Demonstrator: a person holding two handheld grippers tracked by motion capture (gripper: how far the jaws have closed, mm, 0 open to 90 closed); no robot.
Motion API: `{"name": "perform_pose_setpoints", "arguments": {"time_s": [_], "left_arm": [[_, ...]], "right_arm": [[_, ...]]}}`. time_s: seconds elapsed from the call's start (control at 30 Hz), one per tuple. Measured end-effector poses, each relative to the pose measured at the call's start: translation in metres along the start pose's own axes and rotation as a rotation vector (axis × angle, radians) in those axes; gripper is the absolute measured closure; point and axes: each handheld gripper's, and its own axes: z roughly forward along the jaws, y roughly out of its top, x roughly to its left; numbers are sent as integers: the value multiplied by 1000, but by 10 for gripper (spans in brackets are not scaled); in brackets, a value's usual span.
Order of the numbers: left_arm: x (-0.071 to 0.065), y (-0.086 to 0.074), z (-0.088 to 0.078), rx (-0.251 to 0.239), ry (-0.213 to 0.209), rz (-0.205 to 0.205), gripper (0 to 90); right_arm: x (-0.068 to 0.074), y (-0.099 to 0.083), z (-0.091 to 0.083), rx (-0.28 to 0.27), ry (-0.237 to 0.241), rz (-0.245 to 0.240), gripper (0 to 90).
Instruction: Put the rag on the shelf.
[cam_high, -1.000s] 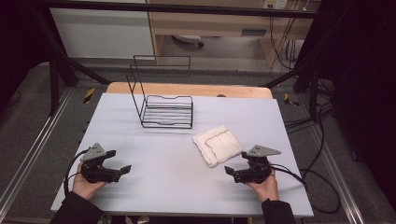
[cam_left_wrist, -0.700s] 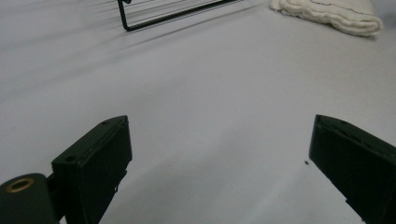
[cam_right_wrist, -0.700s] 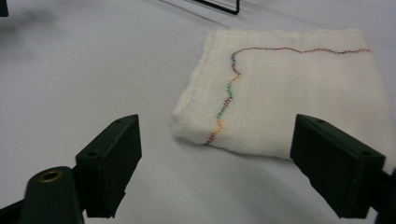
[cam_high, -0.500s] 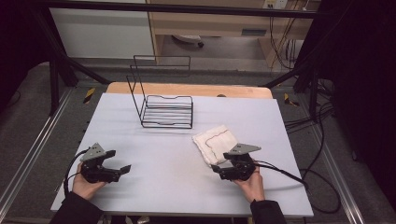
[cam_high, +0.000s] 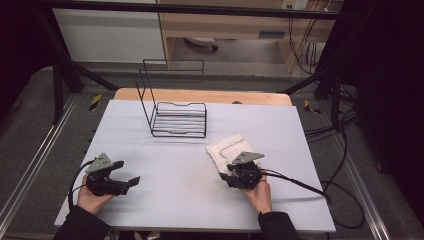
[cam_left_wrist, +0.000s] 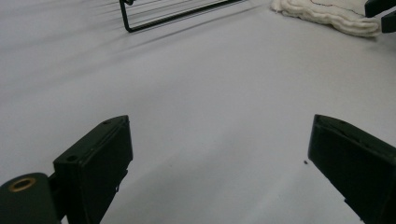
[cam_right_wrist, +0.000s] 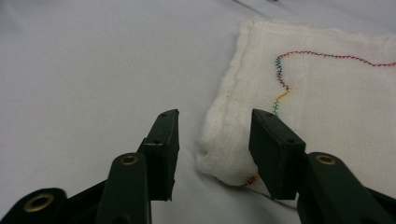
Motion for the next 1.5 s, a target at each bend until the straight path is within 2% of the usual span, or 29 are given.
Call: {"name": "perform_pose_setpoints", "arguments": {"time_s": [0.1, 0.13, 0.2, 0.4, 0.73, 1.0, 1.2, 1.27, 1.3, 1.5], "left_arm": [[0, 0, 0, 1, 0, -1, 65], [0, 0, 0, 0, 2, -2, 66], [0, 0, 0, -1, 1, -2, 66], [0, 0, 0, 1, 1, 0, 68], [0, 0, 0, -2, 2, 0, 69], [0, 0, -1, -3, 2, 1, 70], [0, 0, -1, -2, 3, 1, 70], [0, 0, -1, -3, 3, 1, 70], [0, 0, -1, -3, 3, 1, 70], [-1, 1, -1, -4, 3, 1, 70]], "right_arm": [[1, 0, 3, 13, -14, -7, 590], [2, 1, 5, 25, -27, -28, 635], [3, 1, 6, 32, -47, -56, 666], [2, 1, 7, 41, -73, -81, 774], [0, 3, 6, 45, -73, -58, 839], [2, 8, -1, 20, -45, -31, 847], [11, 12, -1, 35, -26, -26, 847], [14, 12, 0, 35, -13, -12, 847], [16, 12, -1, 31, 4, 12, 846], [20, 13, -2, 21, 19, 26, 846]]}}
